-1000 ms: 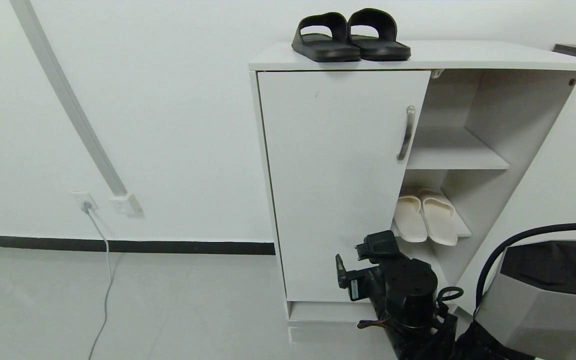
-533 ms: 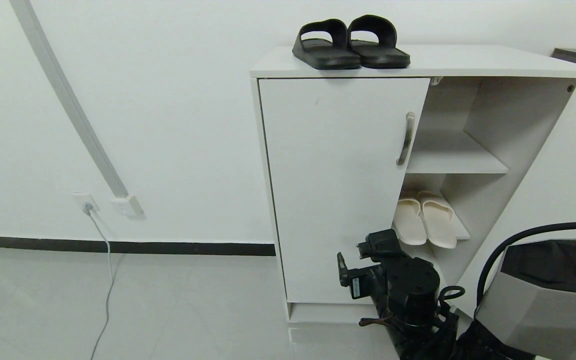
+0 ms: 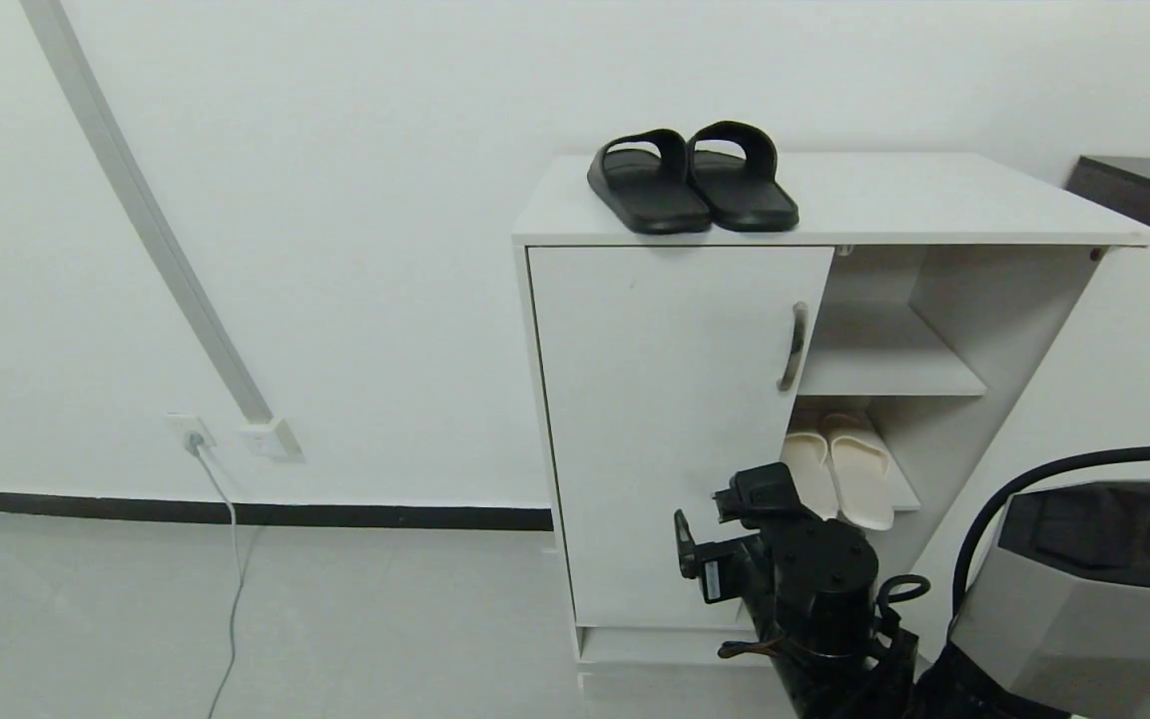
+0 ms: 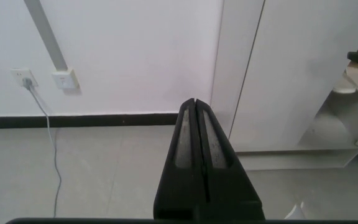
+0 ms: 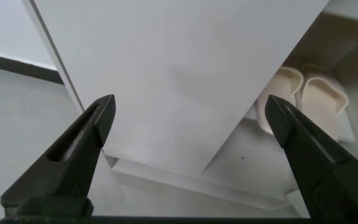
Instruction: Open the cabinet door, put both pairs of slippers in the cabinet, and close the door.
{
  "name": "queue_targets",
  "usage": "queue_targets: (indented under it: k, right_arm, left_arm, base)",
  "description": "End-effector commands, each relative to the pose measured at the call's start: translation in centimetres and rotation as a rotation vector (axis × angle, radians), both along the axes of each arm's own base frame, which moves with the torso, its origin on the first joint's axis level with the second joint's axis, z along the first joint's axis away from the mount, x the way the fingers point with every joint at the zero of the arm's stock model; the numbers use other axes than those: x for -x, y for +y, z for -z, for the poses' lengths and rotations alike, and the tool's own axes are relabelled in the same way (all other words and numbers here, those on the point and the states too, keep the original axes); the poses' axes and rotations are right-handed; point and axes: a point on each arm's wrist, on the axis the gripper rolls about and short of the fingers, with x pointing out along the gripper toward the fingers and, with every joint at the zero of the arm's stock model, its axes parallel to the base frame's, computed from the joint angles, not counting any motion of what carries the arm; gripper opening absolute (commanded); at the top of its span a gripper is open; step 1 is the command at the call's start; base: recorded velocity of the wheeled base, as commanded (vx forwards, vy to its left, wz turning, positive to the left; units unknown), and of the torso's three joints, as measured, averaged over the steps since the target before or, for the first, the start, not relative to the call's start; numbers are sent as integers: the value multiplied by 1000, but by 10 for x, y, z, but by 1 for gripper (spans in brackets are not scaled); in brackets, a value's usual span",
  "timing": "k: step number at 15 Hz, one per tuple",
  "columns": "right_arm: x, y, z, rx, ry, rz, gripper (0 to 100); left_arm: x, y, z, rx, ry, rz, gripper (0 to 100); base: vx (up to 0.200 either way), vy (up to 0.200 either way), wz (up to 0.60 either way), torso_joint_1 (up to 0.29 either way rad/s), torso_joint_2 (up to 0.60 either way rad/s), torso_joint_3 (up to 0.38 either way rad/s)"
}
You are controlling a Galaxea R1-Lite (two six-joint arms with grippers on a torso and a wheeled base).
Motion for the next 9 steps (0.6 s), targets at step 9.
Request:
queue_targets:
  k: [9]
  right_arm:
    - [0,1,4,9,8,-2,100]
  left_arm:
    - [0,0,0,0,1,-2,0]
  base:
    - [0,0,0,165,-485,-324]
